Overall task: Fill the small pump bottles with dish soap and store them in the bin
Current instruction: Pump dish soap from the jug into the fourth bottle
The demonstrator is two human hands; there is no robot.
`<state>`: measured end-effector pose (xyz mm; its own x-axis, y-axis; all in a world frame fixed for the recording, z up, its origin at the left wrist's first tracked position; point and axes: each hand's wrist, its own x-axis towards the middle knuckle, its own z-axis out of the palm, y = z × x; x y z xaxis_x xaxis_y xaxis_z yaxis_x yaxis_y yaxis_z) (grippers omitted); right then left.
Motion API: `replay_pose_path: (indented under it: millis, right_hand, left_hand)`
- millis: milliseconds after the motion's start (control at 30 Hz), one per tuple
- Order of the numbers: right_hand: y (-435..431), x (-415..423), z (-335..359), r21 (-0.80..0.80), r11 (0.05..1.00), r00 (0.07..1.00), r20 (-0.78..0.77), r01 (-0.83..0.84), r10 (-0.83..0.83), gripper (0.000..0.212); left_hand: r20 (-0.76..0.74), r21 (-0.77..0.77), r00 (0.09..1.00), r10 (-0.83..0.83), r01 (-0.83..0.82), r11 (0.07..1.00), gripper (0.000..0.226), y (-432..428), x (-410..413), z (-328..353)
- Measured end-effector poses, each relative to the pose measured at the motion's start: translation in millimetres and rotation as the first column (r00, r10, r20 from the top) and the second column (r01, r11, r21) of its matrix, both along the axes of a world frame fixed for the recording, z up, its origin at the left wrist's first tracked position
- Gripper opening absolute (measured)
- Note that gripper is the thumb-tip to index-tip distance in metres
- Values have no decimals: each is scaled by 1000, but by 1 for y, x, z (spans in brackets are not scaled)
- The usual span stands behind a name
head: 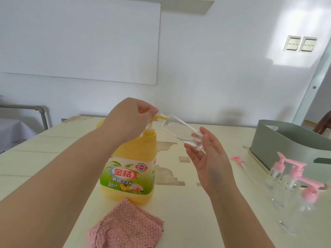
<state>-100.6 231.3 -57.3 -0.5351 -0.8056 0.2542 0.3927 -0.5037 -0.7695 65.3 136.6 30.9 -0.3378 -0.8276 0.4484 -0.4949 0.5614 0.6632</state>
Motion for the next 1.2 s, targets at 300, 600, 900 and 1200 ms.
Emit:
replay_pose_path:
  millis: [300,600,900,1200]
  right_hand:
    - [-6,1,-11,20,1000,999,37,7,-8,20]
    - [-7,3,-14,5,999,996,76,-37,36,20]
    - [0,5,-2,-74,996,993,109,-43,51,16]
    - [-4,4,-6,-84,995,995,82,-47,54,27]
  left_hand:
    - [-57,37,998,32,-30,999,27,4,-1,-20]
    - [-45,-28,995,86,-87,996,27,7,0,-32]
    - [51,55,999,-18,15,998,13,1,-3,7]
    - [65,105,993,-99,92,990,9,-7,6,8]
